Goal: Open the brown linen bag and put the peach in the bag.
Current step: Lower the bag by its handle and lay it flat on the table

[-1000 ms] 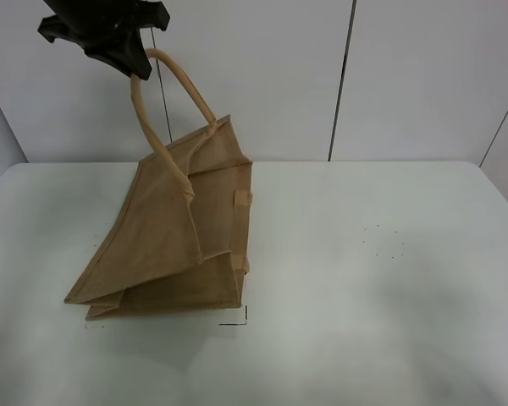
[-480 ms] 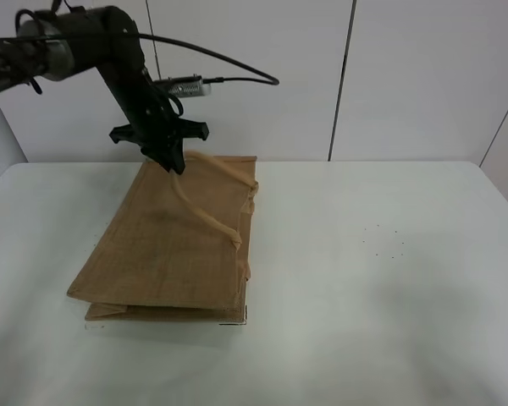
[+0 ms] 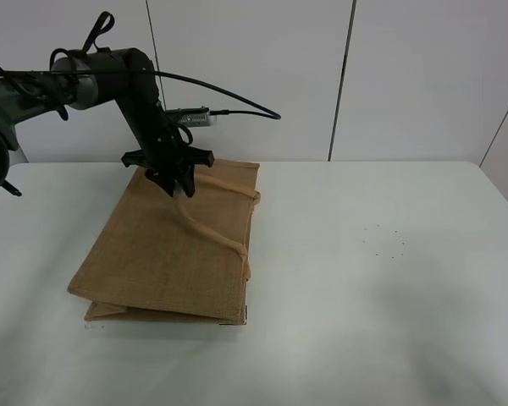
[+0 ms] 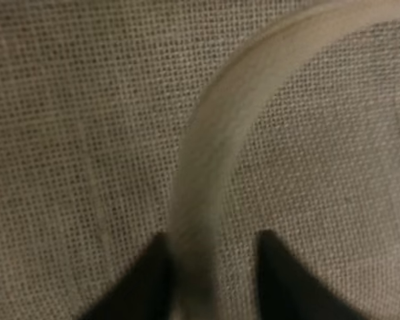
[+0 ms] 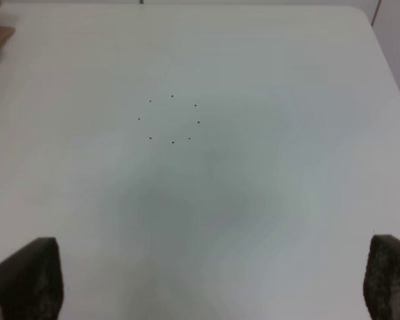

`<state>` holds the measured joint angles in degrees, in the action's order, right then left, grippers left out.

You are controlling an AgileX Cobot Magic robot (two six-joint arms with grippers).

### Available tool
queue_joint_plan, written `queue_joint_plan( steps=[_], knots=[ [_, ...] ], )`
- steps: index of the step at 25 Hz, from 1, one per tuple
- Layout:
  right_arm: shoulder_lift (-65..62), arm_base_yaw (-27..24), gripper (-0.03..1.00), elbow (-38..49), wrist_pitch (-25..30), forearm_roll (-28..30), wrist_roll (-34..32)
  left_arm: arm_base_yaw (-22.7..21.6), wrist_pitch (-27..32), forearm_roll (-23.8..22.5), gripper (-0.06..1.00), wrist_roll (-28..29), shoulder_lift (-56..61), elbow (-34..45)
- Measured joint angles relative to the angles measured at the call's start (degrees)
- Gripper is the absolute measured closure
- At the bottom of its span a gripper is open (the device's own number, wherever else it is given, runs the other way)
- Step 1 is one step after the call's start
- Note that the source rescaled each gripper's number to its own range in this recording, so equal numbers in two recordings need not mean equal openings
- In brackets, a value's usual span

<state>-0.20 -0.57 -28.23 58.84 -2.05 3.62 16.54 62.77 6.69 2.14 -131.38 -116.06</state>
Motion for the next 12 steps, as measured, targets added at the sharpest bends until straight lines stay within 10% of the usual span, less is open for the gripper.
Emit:
queue_joint_plan(
  steps=[4,12],
  knots=[
    [0.0,0.0,-0.03,0.0,0.0,0.0,0.0,0.0,1.1,0.6,0.13,0.0,0.1,0.0],
    [0.0,0.0,-0.03,0.0,0.0,0.0,0.0,-0.5,1.9,-1.7,0.11,0.0,7.1,0.0]
  ],
)
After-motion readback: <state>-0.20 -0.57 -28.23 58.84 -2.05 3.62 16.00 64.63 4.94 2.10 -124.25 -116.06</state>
